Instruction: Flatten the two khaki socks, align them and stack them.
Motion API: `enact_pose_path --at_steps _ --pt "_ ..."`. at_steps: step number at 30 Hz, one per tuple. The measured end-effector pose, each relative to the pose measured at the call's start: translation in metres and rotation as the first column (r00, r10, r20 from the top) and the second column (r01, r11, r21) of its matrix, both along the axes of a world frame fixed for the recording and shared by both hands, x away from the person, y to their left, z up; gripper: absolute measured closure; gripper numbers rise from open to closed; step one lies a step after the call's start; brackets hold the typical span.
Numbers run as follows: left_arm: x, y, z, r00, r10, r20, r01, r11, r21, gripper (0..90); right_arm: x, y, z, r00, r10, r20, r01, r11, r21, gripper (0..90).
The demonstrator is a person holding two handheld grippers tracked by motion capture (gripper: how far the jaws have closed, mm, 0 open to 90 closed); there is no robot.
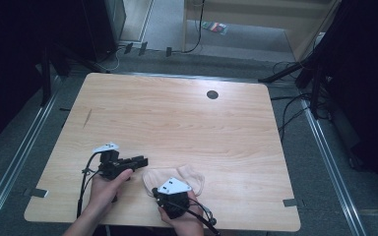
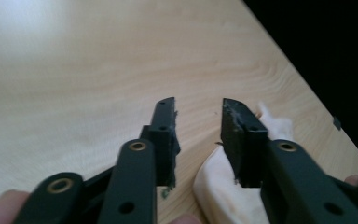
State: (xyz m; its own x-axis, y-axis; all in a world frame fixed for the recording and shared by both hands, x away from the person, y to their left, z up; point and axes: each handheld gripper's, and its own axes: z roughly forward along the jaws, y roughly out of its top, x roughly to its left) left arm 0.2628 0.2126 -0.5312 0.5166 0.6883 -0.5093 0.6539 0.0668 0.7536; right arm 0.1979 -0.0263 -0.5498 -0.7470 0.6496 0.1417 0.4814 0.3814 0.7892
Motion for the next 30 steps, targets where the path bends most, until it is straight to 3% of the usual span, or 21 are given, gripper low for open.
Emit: enact_pose_path --at_steps 2,5,6,8,12,13,14,21,23,25,27,30 --pt "-0.009 -0.005 0.009 0.9987 -0.021 0.045 0.019 0.9987 0.047 85.9 0.0 -0.005 0.007 0.9991 -0.03 0.029 0.03 0.9993 0.024 90.0" --pt "-0.013 -0.022 0.003 0.9987 -0.05 -0.001 0.05 0.9881 0.145 90.0 0.004 -0.01 0.012 0.9963 -0.079 0.034 0.077 0.995 0.063 90.0" --pt "-0.012 -0.026 -0.001 0.9984 -0.054 -0.014 0.055 0.9838 0.171 90.0 0.006 -0.007 0.01 0.997 -0.073 0.027 0.071 0.9952 0.068 90.0" --pt "-0.01 -0.03 -0.009 0.9958 -0.069 -0.059 0.079 0.9806 0.179 90.0 0.006 0.003 0.006 0.9988 -0.042 0.025 0.041 0.9983 0.041 90.0" --pt "-0.01 -0.037 -0.017 0.9916 -0.092 -0.092 0.112 0.9627 0.246 90.0 0.003 0.02 -0.002 0.9996 0.02 0.019 -0.019 0.9998 -0.007 90.0" --pt "-0.01 -0.038 -0.02 0.9913 -0.091 -0.096 0.112 0.9615 0.251 90.0 0.004 0.023 -0.004 0.9991 0.041 0.012 -0.04 0.9988 -0.027 90.0" --pt "-0.009 -0.037 -0.021 0.9915 -0.086 -0.097 0.107 0.9652 0.238 90.0 0.004 0.024 -0.005 0.9985 0.055 0.0 -0.055 0.9976 -0.042 90.0" --pt "-0.004 -0.039 -0.023 0.9936 -0.089 -0.07 0.102 0.9682 0.228 90.0 0.0 0.014 0.001 0.9936 0.108 -0.034 -0.109 0.9934 -0.035 90.0" --pt "-0.007 -0.035 -0.02 0.9942 -0.1 -0.04 0.106 0.9766 0.187 90.0 -0.001 -0.002 0.008 0.9978 0.063 -0.021 -0.063 0.9979 0.017 90.0" --pt "-0.011 -0.03 -0.012 0.9949 -0.1 -0.006 0.1 0.9857 0.136 87.9 0.002 -0.025 0.016 0.9992 -0.036 0.015 0.035 0.9987 0.038 90.0" --pt "-0.016 -0.026 -0.004 0.9943 -0.106 0.013 0.104 0.9877 0.117 87.5 0.01 -0.049 0.02 0.9891 -0.14 0.046 0.139 0.99 0.022 90.0" --pt "-0.026 -0.026 -0.003 0.989 -0.147 -0.018 0.148 0.9804 0.13 89.2 0.021 -0.074 0.016 0.9717 -0.236 0.01 0.236 0.9717 -0.005 90.0"
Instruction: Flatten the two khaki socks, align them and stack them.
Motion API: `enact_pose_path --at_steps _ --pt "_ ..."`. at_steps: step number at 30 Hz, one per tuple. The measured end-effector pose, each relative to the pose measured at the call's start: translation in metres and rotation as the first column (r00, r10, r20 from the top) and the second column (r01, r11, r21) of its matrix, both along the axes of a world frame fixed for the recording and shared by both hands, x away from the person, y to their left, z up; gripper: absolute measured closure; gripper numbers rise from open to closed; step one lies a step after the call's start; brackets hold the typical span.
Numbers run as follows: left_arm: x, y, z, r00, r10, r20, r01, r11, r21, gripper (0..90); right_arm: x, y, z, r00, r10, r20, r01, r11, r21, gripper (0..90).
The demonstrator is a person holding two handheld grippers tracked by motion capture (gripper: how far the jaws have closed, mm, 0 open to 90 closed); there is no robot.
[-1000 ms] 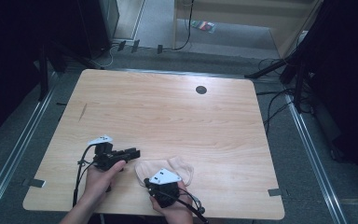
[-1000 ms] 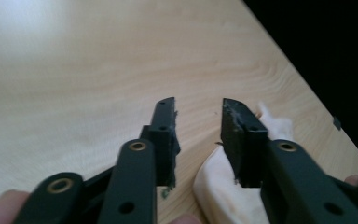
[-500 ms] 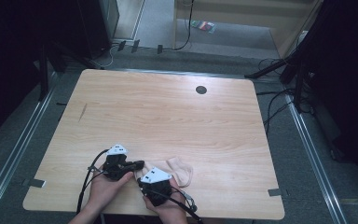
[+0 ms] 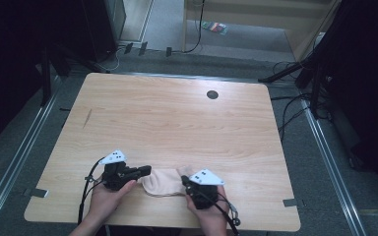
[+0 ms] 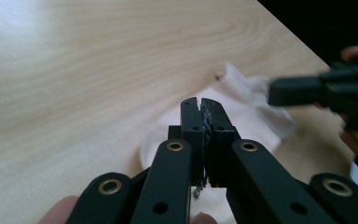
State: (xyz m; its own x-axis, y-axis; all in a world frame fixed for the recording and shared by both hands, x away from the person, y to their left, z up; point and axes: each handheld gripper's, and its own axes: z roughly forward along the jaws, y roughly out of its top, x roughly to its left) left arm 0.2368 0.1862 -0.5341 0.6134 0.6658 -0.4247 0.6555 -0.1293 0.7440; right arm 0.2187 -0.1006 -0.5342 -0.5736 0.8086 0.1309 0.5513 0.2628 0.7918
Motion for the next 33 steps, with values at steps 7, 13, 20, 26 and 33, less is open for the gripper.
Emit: enact_pose_path --at_steps 7,13,20,26,33 --pt "-0.003 -0.01 -0.019 0.9986 -0.028 -0.045 0.033 0.9915 0.125 90.0 0.01 -0.006 -0.015 0.9961 -0.054 -0.069 0.053 0.9983 -0.022 90.0" --pt "0.013 -0.002 -0.02 0.9991 0.038 -0.016 -0.036 0.9906 0.132 90.0 0.024 -0.006 -0.015 0.993 -0.071 -0.095 0.072 0.9973 0.014 90.0" --pt "0.018 -0.002 -0.02 0.9976 0.067 0.019 -0.069 0.9855 0.155 90.0 0.04 -0.005 -0.014 0.9937 -0.081 -0.077 0.084 0.9959 0.035 90.0" --pt "0.017 -0.002 -0.02 0.9975 0.066 0.026 -0.069 0.9855 0.155 90.0 0.043 -0.033 -0.009 0.9864 -0.135 -0.094 0.142 0.987 0.074 90.0" --pt "0.012 -0.001 -0.02 0.9961 0.063 0.061 -0.071 0.9882 0.136 85.4 0.048 -0.045 -0.005 0.9867 -0.127 -0.102 0.142 0.9758 0.166 80.0"
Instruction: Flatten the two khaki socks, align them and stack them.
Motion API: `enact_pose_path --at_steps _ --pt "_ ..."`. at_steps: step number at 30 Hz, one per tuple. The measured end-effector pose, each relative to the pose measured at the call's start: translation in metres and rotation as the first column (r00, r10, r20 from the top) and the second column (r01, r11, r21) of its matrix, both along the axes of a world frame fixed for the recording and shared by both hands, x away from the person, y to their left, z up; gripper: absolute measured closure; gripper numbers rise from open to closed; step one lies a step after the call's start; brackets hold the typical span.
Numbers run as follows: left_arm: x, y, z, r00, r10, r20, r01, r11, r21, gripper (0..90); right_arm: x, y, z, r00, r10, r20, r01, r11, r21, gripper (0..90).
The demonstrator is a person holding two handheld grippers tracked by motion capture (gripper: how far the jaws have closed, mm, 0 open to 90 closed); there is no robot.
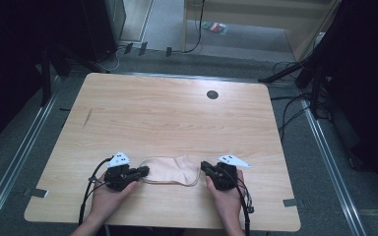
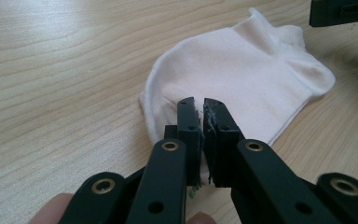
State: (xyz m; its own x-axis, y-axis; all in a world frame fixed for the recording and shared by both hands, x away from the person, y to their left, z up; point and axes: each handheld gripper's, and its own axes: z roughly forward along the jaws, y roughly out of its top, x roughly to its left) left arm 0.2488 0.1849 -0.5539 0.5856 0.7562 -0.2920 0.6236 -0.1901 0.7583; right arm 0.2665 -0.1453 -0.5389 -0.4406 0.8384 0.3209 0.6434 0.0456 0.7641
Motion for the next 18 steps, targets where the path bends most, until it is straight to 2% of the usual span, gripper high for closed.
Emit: enact_pose_path --at_steps 2,4,6,7,10,12,14,15,16,18 --pt "0.0 0.0 0.0 1.0 0.005 0.003 -0.005 1.0 -0.001 85.4 0.001 0.005 -0.002 0.9997 0.023 -0.005 -0.023 0.9997 0.01 76.9" --pt "0.0 0.0 0.0 1.0 0.001 0.006 -0.001 1.0 0.002 85.5 0.004 0.01 -0.005 0.9994 0.033 -0.008 -0.033 0.9994 -0.005 76.3" --pt "-0.001 0.0 0.0 0.9999 0.0 0.01 0.0 1.0 0.006 85.2 0.005 0.013 -0.008 0.9988 0.043 -0.021 -0.044 0.999 -0.013 80.3" --pt "-0.001 0.0 0.0 0.9999 0.001 0.017 -0.001 1.0 0.002 85.0 0.004 0.015 -0.009 0.9988 0.046 -0.018 -0.046 0.9987 -0.02 85.5" --pt "-0.005 0.003 0.005 0.9981 0.008 0.061 -0.007 0.9998 -0.018 81.3 0.001 0.018 -0.004 0.9978 0.066 0.006 -0.065 0.9973 -0.034 89.2" --pt "-0.008 0.009 0.012 0.9951 0.043 0.089 -0.038 0.998 -0.051 76.4 -0.001 0.019 0.0 0.9973 0.069 0.023 -0.068 0.997 -0.036 89.4" --pt "-0.009 0.016 0.017 0.9877 0.111 0.111 -0.107 0.9935 -0.039 72.1 -0.003 0.019 0.003 0.9974 0.067 0.027 -0.066 0.9972 -0.035 89.5" --pt "-0.01 0.019 0.018 0.9844 0.134 0.113 -0.13 0.9904 -0.049 69.4 -0.003 0.019 0.004 0.9968 0.071 0.036 -0.07 0.9968 -0.038 89.5" --pt "-0.009 0.021 0.018 0.9803 0.166 0.107 -0.161 0.9858 -0.047 67.8 -0.004 0.019 0.005 0.9969 0.07 0.036 -0.069 0.9969 -0.037 89.5" --pt "-0.008 0.023 0.017 0.9816 0.176 0.073 -0.173 0.9836 -0.052 66.7 -0.004 0.02 0.005 0.9967 0.07 0.041 -0.069 0.9968 -0.041 89.5"
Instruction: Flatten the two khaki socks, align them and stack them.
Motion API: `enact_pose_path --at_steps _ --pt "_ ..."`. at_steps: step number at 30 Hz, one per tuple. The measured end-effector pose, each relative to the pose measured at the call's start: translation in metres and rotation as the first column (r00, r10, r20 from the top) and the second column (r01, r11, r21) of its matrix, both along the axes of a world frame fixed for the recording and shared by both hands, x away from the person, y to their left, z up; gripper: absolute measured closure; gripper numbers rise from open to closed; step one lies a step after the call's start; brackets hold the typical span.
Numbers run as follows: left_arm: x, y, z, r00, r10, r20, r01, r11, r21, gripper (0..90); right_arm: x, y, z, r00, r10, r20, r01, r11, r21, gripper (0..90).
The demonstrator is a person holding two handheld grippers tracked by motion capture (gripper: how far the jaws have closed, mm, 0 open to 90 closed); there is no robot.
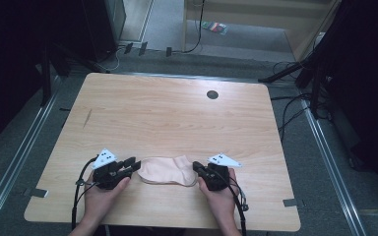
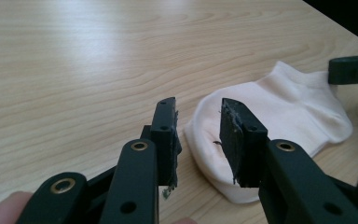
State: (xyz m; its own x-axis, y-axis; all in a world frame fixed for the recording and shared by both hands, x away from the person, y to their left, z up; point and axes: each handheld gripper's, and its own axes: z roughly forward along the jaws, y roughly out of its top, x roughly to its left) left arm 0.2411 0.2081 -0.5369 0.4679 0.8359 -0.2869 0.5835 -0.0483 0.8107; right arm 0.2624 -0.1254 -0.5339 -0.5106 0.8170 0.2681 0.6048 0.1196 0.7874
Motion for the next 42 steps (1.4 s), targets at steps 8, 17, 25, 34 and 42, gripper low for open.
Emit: enact_pose_path --at_steps 8,17,25,34,42 --pt "0.002 -0.01 -0.002 0.9971 -0.047 -0.06 0.049 0.9984 0.03 90.0 -0.003 0.001 0.003 1.0 0.004 0.008 -0.005 0.9999 0.012 89.5" --pt "-0.002 -0.012 0.005 0.9945 -0.088 -0.057 0.088 0.9961 0.007 90.0 -0.011 -0.009 0.016 0.999 -0.019 0.04 0.019 0.9998 0.005 89.5" --pt "0.002 -0.017 -0.006 0.9938 -0.082 -0.075 0.086 0.9948 0.054 90.0 -0.005 -0.008 -0.001 0.9995 -0.033 -0.001 0.033 0.9992 -0.023 89.5" --pt "-0.002 -0.015 -0.004 0.9953 -0.072 -0.065 0.075 0.9956 0.055 90.0 -0.003 -0.004 -0.005 0.9991 -0.038 0.017 0.038 0.9992 -0.013 89.5" --pt "-0.002 -0.015 -0.011 0.9952 -0.065 -0.073 0.071 0.9935 0.088 89.5 0.001 -0.003 -0.012 0.9993 -0.037 0.008 0.038 0.9987 -0.034 89.4"
